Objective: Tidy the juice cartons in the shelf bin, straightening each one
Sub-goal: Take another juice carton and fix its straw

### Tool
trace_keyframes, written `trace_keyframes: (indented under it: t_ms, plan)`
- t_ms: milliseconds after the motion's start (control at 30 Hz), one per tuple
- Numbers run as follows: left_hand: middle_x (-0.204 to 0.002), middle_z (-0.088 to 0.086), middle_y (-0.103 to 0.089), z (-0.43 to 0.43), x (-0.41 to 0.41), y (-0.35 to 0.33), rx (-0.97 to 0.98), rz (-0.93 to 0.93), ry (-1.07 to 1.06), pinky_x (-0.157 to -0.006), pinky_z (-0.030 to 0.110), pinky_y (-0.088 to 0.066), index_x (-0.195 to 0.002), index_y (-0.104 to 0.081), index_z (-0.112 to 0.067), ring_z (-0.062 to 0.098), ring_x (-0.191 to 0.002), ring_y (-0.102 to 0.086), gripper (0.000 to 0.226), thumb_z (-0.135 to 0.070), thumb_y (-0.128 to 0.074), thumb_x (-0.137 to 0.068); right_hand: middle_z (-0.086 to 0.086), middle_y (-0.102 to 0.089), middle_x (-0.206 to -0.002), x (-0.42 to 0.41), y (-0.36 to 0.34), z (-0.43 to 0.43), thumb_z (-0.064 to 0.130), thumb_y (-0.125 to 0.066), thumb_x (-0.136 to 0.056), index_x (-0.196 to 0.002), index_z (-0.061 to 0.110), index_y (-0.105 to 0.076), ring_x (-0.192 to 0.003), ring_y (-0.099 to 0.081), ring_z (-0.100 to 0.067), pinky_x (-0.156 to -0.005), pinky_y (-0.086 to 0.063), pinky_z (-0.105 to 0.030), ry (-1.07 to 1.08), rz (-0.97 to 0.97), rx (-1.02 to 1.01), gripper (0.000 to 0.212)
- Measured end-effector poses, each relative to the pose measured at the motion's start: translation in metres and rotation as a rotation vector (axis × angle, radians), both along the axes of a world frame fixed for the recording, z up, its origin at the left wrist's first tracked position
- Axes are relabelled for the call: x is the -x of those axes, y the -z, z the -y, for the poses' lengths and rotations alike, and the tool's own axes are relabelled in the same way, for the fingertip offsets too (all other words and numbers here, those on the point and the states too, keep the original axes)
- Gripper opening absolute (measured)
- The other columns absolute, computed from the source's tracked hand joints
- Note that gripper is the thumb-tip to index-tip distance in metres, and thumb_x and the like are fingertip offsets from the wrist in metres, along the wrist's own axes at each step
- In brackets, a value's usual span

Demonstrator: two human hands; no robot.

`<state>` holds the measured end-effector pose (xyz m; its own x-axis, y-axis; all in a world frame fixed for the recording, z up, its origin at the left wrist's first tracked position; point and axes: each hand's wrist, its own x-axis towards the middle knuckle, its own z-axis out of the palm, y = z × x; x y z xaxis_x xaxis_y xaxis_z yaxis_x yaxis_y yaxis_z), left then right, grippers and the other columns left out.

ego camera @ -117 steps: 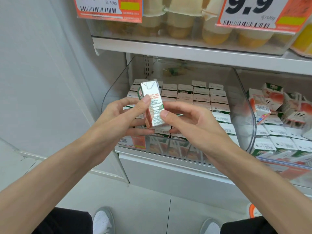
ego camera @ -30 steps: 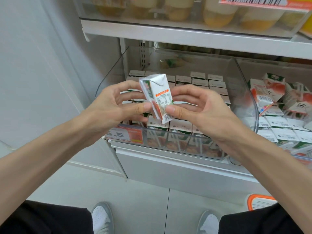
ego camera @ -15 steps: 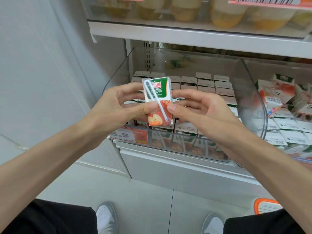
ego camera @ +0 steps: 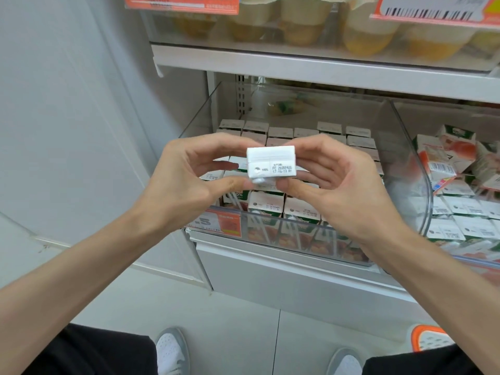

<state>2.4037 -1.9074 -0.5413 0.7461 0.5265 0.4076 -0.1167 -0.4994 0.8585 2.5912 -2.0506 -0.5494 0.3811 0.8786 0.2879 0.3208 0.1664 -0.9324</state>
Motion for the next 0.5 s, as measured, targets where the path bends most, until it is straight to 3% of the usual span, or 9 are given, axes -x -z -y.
trace_keyframes:
  t_ms: [167,267,400,500]
  plan:
    - [-0.117,-0.003,-0.079,0.001,0.000,-0.002,0.078,-0.046,-0.044,-0.090,0.034,-0.062,-0.124,-0.072,-0.020,0.020,-0.103,-0.077,0.045,-0.019,-0.083,-0.080,0.008,-0.080,-0.114,0.002,-0.002,-0.001,0.013,-0.076,-0.093,-0.127,0.024,-0.070,-0.108,-0.076,-0.010,-0.102,-0.058,-0.032,0.002,-0.074,0.123,0.036]
    - [-0.115,-0.003,-0.079,0.003,-0.001,-0.003,0.179,-0.084,-0.074,-0.078,0.025,-0.060,-0.128,-0.071,-0.023,0.017,-0.091,-0.078,0.040,-0.027,-0.074,-0.088,0.001,-0.082,-0.107,0.007,-0.006,0.000,0.023,-0.065,-0.103,-0.134,0.022,-0.067,-0.103,-0.078,-0.019,-0.102,-0.058,-0.037,-0.056,-0.263,0.237,0.032]
    - [-0.116,-0.003,-0.080,0.006,-0.003,-0.003,0.260,-0.164,-0.076,-0.074,0.020,-0.059,-0.137,-0.066,-0.020,0.010,-0.091,-0.076,0.044,-0.032,-0.063,-0.095,-0.004,-0.083,-0.104,0.011,-0.011,-0.001,0.027,-0.062,-0.104,-0.126,0.026,-0.068,-0.102,-0.079,-0.023,-0.093,-0.060,-0.035,-0.060,-0.383,0.279,0.023]
    - [-0.119,0.001,-0.078,0.010,-0.005,-0.003,0.378,-0.218,-0.033,-0.079,0.030,-0.065,-0.142,-0.061,-0.024,0.018,-0.099,-0.078,0.053,-0.047,-0.055,-0.095,-0.010,-0.082,-0.103,0.013,-0.011,-0.004,0.030,-0.061,-0.105,-0.133,0.026,-0.065,-0.097,-0.079,-0.030,-0.080,-0.060,-0.032,-0.060,-0.461,0.306,0.029]
